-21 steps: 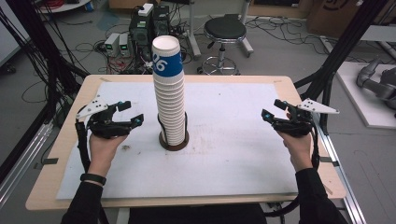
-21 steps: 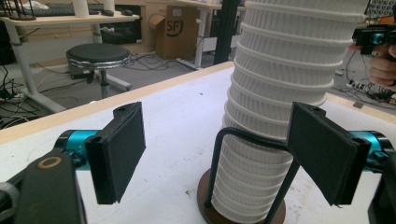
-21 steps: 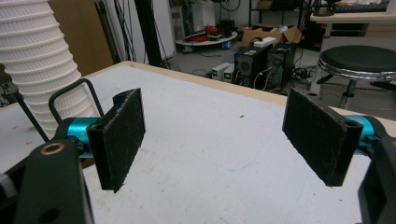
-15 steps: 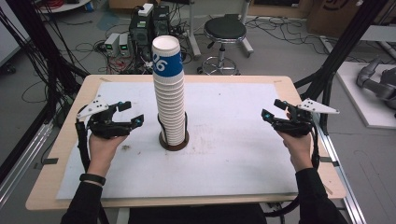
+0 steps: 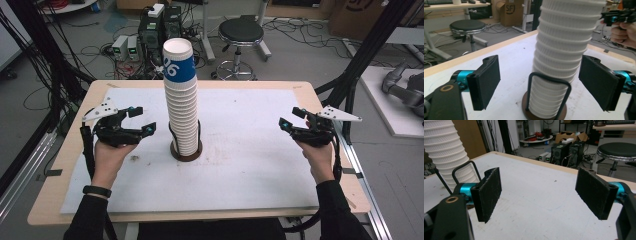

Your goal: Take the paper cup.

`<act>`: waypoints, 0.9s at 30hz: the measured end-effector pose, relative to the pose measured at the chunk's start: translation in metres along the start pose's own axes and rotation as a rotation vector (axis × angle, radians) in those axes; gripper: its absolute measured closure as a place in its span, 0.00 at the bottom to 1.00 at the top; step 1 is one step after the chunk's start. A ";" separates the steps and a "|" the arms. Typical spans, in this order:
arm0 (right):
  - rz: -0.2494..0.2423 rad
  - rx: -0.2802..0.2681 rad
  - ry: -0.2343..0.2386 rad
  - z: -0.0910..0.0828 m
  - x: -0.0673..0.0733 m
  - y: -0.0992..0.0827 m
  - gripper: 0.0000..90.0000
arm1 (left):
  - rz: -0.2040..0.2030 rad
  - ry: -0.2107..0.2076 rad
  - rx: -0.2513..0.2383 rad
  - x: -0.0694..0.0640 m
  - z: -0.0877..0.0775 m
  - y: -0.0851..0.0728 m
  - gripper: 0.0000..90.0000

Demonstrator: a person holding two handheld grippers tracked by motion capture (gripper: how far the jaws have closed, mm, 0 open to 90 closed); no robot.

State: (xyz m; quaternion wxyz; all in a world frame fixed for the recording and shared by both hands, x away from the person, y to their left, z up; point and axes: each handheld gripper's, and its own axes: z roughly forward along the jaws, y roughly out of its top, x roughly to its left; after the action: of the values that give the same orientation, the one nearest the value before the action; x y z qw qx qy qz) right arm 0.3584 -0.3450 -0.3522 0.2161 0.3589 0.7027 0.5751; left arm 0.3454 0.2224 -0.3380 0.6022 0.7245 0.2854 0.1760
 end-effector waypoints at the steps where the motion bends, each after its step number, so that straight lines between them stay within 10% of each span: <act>1: -0.004 -0.002 -0.005 0.000 0.000 0.000 0.24 | 0.000 0.000 0.000 0.000 0.000 0.000 0.18; 27: -0.005 0.007 0.004 0.003 0.000 0.000 0.24 | 0.033 -0.106 -0.063 -0.022 0.021 0.069 0.05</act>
State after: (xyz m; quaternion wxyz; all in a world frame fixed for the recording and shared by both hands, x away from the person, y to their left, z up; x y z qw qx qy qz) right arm 0.3604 -0.3425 -0.3534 0.2148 0.3569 0.7059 0.5729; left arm 0.3551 0.1846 -0.2732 0.6361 0.7180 0.2355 0.1563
